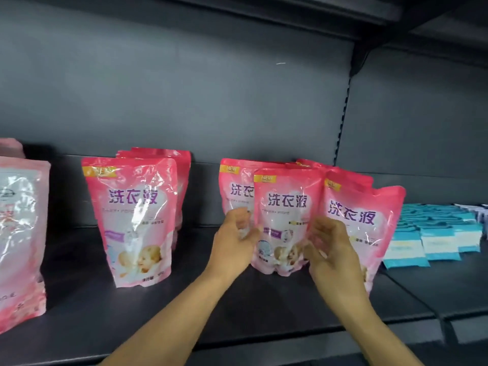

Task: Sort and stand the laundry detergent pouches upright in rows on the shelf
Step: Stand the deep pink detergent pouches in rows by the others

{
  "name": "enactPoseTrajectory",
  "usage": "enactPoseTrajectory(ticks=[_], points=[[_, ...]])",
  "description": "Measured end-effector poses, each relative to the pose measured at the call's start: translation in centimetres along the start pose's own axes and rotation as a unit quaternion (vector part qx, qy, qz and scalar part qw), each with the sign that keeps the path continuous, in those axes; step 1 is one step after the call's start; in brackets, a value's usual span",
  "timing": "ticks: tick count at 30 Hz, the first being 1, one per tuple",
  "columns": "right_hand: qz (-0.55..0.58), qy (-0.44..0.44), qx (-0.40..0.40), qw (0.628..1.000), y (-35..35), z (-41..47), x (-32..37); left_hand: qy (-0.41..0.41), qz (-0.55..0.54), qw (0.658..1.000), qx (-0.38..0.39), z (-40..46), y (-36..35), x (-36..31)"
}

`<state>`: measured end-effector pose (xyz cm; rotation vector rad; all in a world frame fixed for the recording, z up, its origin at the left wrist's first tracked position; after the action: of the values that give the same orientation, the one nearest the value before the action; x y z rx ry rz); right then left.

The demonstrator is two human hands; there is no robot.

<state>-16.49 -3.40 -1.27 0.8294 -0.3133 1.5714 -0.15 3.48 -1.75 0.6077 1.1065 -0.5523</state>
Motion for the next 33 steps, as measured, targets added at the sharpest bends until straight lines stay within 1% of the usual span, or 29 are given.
enactPoseTrajectory(ticks=[3, 5, 9, 11, 15, 19, 21, 23, 26, 29, 33], points=[[-0.032, 0.004, 0.023, 0.999, 0.6, -0.8, -0.9, 0.07, -0.15, 0.986, -0.01, 2.8, -2.5, -0.6], [-0.038, 0.004, 0.039, 0.999, 0.8, -1.1, -1.5, 0.095, -0.185, 0.977, -0.038, 3.9, -3.3, -1.2], [-0.021, 0.001, 0.058, 0.998, 1.2, -1.5, -2.6, 0.118, -0.226, 0.962, -0.099, 4.3, -3.2, -1.9], [-0.004, 0.0, 0.065, 0.998, 1.2, -1.7, -2.9, 0.12, -0.239, 0.957, -0.109, 3.9, -3.1, -2.0], [0.033, -0.025, 0.094, 0.995, 0.5, -2.2, -3.1, 0.098, -0.265, 0.949, -0.141, 2.0, -2.3, -2.8], [0.066, -0.047, 0.151, 0.985, -1.7, -2.5, -2.4, 0.049, -0.256, 0.952, -0.161, -0.3, 0.3, -3.9], [0.125, -0.064, 0.202, 0.969, -3.7, -2.9, -1.5, 0.037, -0.255, 0.949, -0.179, -1.5, 2.2, -4.3], [0.196, -0.081, 0.258, 0.943, -5.8, -3.5, -0.4, 0.03, -0.254, 0.947, -0.192, -2.7, 4.4, -4.5], [0.242, -0.075, 0.314, 0.915, -8.8, -4.6, 2.1, 0.026, -0.251, 0.946, -0.205, -4.0, 8.1, -4.1], [0.252, -0.074, 0.324, 0.909, -12.2, -5.7, 4.4, 0.028, -0.249, 0.938, -0.239, -5.1, 12.0, -3.0], [0.25, -0.068, 0.313, 0.914, -16.2, -6.8, 6.3, 0.024, -0.253, 0.934, -0.249, -5.6, 16.0, -1.8]])
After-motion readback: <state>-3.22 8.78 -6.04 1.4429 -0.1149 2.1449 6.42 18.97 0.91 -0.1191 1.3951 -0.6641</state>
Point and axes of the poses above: each hand's wrist, its own z-axis towards the middle knuckle, its own y-axis out of the back of the hand, x = y × z, the point moved 4 cm from there along z, towards the middle knuckle, and after that the axes turned 7 degrees about y, right-handed, at the moved point
